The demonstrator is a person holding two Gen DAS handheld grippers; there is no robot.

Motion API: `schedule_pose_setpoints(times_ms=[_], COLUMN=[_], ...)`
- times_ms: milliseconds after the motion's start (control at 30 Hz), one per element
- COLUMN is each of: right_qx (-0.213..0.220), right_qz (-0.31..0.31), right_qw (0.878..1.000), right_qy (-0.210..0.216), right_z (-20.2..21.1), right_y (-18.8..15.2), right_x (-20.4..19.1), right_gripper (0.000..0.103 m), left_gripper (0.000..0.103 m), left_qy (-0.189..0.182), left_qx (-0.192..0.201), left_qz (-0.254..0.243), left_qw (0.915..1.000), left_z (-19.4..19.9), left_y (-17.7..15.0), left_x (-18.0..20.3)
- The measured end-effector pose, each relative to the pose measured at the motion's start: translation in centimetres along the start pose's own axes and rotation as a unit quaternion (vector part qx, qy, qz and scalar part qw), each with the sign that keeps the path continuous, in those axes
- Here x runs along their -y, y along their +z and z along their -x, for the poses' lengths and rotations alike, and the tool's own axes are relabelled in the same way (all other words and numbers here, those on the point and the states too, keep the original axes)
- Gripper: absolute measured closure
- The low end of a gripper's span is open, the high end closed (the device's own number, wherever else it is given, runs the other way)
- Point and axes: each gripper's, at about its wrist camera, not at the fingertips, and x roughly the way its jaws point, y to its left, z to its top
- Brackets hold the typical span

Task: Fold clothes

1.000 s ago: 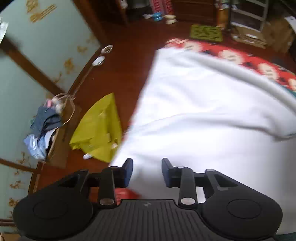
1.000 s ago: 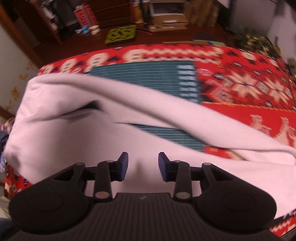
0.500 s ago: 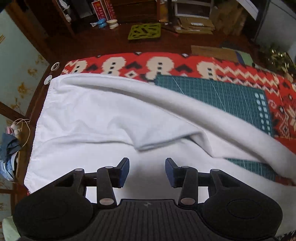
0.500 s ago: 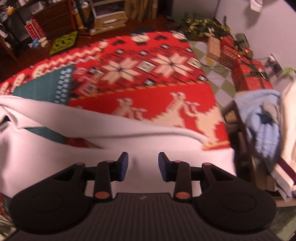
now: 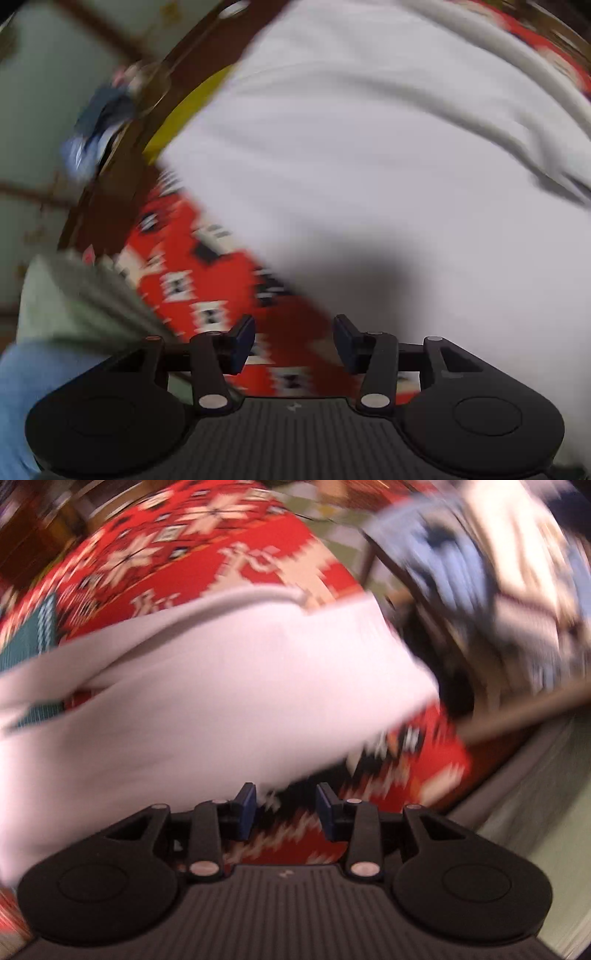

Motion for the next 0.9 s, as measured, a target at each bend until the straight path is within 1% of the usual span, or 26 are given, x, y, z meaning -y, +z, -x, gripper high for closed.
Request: schedule_pose_setpoints(times_ms=[67, 167, 300, 400, 500, 533, 600, 667, 733, 833, 900], right_qx=[0.006, 0.017, 0.019, 0.009, 0.007, 0.009, 0.009, 0.009, 0.007, 0.002, 0.001], right_qz=[-0.057, -0.137, -0.230, -0.268, -0.287, -0.288, -0.283, -0.279, -0.281, -0.288, -0.298], right_qw=[0.998, 0.990, 0.972, 0.963, 0.958, 0.957, 0.959, 0.960, 0.960, 0.958, 0.955], right_qy=[0.014, 0.024, 0.035, 0.028, 0.026, 0.025, 0.020, 0.015, 0.012, 0.010, 0.013], right_z=[-0.4, -0.9, -1.6, -2.4, -3.0, -3.1, -3.2, -3.3, -3.4, -3.7, -3.8], right_y=[-0.5, -0.7, -1.1, -0.7, -0.4, -0.3, 0.1, 0.5, 0.9, 1.4, 1.7], right_x=[0.2, 0.5, 0.6, 0.1, -0.8, -1.3, -2.2, -3.1, -3.6, -3.9, -3.7], right_gripper=[0.064, 0.064, 0.064, 0.064, 0.064, 0.064, 0.063, 0.062, 0.062, 0.062, 0.062], left_gripper=[0.057, 0.057, 0.057, 0.057, 0.057, 0.057, 0.051, 0.050, 0.050, 0.050, 0.051], left_qy=[0.000, -0.021, -0.061, -0.092, -0.116, -0.125, -0.137, -0.146, -0.165, -0.183, -0.206], left_qx=[-0.016, -0.041, -0.061, -0.071, -0.064, -0.063, -0.056, -0.052, -0.052, -0.050, -0.049], left_qz=[0.025, 0.061, 0.129, 0.149, 0.154, 0.159, 0.174, 0.191, 0.215, 0.252, 0.277], left_qw=[0.9995, 0.9971, 0.9879, 0.9821, 0.9792, 0.9774, 0.9735, 0.9693, 0.9611, 0.9491, 0.9372], left_z=[-1.2, -2.9, -4.4, -5.9, -6.7, -6.8, -6.9, -6.9, -7.0, -7.0, -6.9], left_y=[1.2, 3.5, 5.4, 6.8, 8.3, 8.7, 9.3, 9.7, 9.7, 9.4, 9.0], left_x=[-2.5, -5.4, -8.4, -9.7, -10.0, -10.1, -10.4, -10.9, -11.5, -12.2, -12.7])
